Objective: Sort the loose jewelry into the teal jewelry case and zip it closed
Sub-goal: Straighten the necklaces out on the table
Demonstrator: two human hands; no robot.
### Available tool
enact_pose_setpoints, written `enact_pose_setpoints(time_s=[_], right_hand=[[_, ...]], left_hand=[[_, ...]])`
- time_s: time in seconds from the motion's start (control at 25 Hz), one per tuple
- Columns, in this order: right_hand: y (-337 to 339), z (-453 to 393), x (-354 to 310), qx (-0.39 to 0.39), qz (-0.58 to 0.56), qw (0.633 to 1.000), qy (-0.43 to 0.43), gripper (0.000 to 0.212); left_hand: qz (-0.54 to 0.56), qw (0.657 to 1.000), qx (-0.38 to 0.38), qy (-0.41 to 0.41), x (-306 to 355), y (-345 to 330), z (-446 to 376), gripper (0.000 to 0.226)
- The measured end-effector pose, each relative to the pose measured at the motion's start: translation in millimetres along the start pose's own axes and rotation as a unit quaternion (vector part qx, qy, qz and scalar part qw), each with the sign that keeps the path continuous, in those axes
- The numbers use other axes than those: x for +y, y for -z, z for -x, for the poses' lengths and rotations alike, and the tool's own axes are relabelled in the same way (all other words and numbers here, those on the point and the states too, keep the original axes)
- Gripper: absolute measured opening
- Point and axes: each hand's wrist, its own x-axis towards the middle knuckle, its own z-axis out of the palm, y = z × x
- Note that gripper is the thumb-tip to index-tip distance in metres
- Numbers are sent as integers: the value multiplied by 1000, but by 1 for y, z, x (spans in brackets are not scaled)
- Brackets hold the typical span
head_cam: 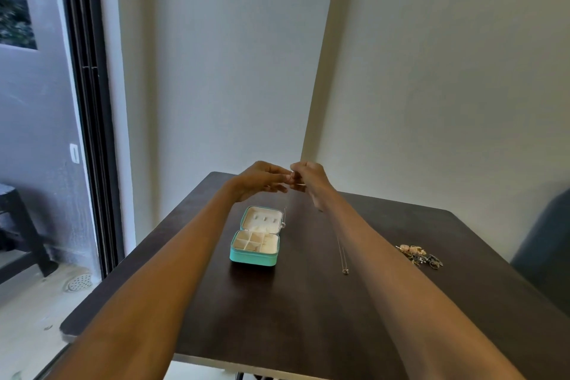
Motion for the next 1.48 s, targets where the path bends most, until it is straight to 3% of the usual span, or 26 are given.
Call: enact_pose_setpoints(time_s=[0.32, 0.4, 0.64, 0.8, 1.08, 1.28, 1.48], right_hand=[[39, 9, -16, 13, -4, 999, 30, 8], [49, 16, -11, -2, 6, 999, 40, 18], [62, 35, 4, 11, 66, 997, 31, 17], [70, 37, 5, 52, 63, 996, 18, 15], [82, 35, -6, 93, 40, 994, 29, 18], [83, 37, -16, 122, -52, 991, 27, 9], [89, 39, -21, 96, -52, 994, 31, 13]], left_hand=[[-29, 992, 110, -61, 40, -36, -12, 24], [-3, 989, 136, -56, 44, -41, -13, 17], [43, 989, 136, -34, 52, -57, -15, 10], [3, 988, 154, -17, 43, -65, -13, 13], [-51, 991, 122, -24, 23, -79, -11, 29], [-84, 996, 23, 22, 0, -79, -14, 63], [-199, 977, -35, 62, -16, -84, -30, 73]])
